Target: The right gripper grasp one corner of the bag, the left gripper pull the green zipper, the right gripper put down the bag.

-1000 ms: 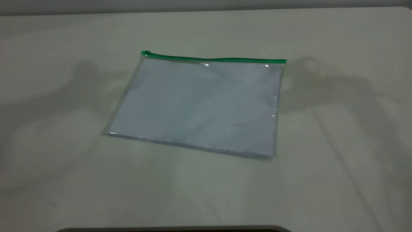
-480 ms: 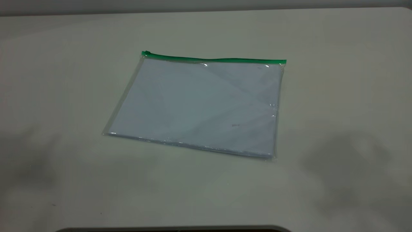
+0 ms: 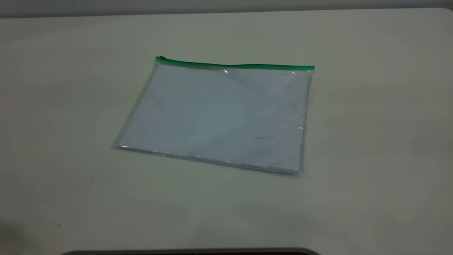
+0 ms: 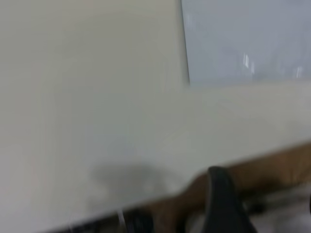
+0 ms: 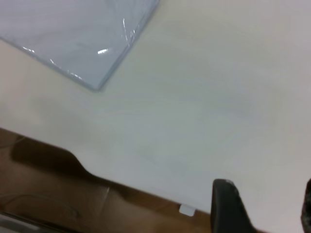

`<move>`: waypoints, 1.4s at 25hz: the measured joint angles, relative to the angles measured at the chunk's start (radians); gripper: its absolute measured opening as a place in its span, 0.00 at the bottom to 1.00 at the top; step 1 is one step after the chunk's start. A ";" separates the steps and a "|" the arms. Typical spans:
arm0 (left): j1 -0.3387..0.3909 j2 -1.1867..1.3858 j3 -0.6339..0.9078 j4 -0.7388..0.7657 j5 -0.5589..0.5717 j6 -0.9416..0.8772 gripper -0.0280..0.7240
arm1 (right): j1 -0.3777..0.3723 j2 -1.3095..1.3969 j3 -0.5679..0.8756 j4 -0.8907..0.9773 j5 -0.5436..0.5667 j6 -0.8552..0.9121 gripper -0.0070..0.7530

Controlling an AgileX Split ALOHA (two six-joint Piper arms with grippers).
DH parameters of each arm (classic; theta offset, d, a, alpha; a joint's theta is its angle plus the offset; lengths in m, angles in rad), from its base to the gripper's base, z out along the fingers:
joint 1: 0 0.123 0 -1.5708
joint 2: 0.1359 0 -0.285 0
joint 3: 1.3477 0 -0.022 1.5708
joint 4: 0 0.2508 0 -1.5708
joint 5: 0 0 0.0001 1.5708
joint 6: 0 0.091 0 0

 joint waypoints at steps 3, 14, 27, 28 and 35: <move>0.000 -0.088 0.168 0.007 -0.004 0.000 0.68 | 0.000 -0.074 0.091 -0.001 -0.013 0.017 0.54; 0.000 -0.428 0.429 0.050 -0.035 -0.042 0.68 | 0.000 -0.083 0.137 -0.001 -0.025 0.020 0.54; 0.000 -0.731 0.429 0.049 -0.029 -0.042 0.68 | -0.071 -0.142 0.140 0.004 -0.025 0.020 0.53; 0.000 -0.743 0.429 0.049 -0.029 -0.042 0.68 | -0.109 -0.165 0.140 0.004 -0.025 0.020 0.53; 0.024 -0.799 0.429 0.045 -0.023 -0.042 0.68 | -0.258 -0.408 0.140 -0.001 -0.021 0.020 0.53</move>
